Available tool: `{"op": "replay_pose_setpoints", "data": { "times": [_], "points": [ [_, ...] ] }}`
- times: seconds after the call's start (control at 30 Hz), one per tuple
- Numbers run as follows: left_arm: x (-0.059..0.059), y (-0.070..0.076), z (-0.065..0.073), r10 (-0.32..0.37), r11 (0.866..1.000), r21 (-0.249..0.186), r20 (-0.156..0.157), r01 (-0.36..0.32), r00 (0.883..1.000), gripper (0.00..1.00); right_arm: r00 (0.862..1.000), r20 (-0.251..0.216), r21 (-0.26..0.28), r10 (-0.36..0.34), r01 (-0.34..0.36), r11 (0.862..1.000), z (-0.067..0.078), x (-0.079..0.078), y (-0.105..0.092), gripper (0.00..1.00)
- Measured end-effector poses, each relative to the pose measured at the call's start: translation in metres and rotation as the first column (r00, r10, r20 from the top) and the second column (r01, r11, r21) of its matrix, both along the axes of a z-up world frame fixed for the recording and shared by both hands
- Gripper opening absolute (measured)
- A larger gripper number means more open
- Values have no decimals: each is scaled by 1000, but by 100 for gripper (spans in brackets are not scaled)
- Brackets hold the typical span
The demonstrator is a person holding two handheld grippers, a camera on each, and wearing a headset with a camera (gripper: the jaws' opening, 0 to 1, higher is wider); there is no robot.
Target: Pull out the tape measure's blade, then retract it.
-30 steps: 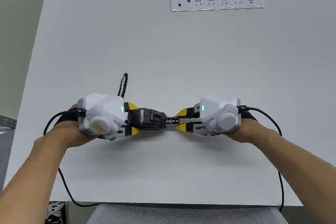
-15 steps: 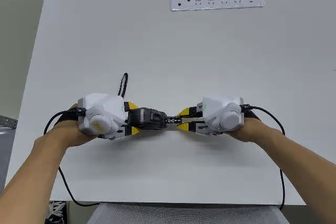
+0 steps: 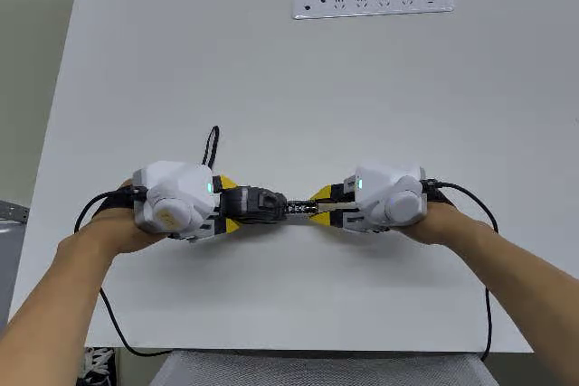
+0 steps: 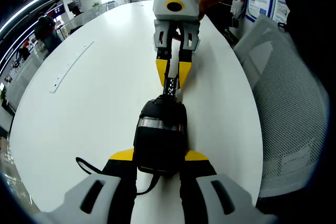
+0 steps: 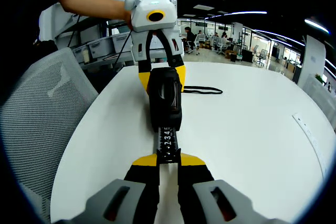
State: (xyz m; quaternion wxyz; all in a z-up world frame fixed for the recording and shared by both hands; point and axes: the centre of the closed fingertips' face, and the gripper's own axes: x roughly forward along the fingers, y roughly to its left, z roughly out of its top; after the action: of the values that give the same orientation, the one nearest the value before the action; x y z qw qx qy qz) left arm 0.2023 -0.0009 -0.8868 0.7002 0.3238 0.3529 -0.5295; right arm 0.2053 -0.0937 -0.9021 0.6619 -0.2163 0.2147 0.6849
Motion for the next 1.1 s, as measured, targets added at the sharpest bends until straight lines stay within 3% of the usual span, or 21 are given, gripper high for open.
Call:
{"op": "replay_pose_setpoints", "data": {
  "times": [1.1],
  "points": [
    [0,-2,0,-2,1000,-1,-2,2,1000,27,1000,-5,-8,-13,13,1000,0,1,-18,10]
  ]
}}
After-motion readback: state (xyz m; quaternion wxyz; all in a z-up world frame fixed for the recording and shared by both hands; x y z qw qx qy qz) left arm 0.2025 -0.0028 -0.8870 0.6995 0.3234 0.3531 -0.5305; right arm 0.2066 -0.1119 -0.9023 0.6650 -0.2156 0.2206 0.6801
